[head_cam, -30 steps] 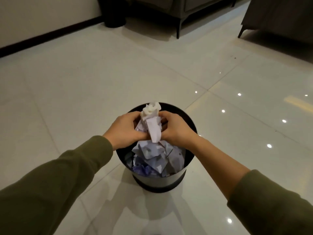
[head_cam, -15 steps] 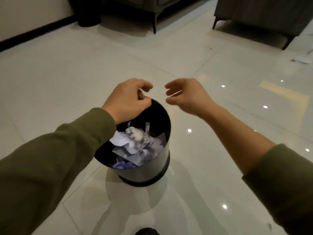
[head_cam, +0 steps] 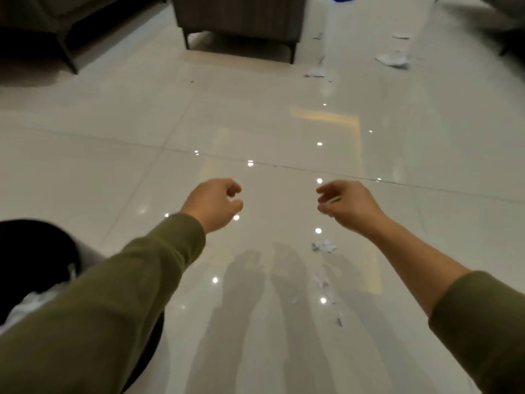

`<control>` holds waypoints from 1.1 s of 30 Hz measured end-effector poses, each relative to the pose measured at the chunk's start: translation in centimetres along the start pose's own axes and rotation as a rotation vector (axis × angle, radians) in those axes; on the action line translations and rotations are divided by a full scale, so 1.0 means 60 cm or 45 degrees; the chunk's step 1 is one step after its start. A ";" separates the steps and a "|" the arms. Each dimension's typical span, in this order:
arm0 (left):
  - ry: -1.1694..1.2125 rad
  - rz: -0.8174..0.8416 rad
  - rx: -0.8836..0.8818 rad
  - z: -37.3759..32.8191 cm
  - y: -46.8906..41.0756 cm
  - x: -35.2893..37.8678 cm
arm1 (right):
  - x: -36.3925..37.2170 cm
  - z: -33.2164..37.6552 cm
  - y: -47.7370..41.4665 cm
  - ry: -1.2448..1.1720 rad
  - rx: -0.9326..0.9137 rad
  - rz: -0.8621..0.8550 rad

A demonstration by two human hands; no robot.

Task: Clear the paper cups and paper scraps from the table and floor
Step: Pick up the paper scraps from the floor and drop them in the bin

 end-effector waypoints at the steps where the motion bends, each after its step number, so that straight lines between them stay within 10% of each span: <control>1: 0.004 0.039 -0.022 0.007 -0.009 0.026 | 0.005 -0.033 0.003 0.019 0.047 0.000; 33: -0.346 0.198 -0.110 0.128 -0.427 0.223 | 0.138 -0.250 -0.056 0.190 0.073 0.055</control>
Point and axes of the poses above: each hand's wrist, its own y-axis away from the middle knuckle, its own x-axis out of the palm, z = x × y, the point moved 1 cm from there along -y, towards the middle knuckle, and after that the axes turned 11 degrees about y, right-handed, at the moved point
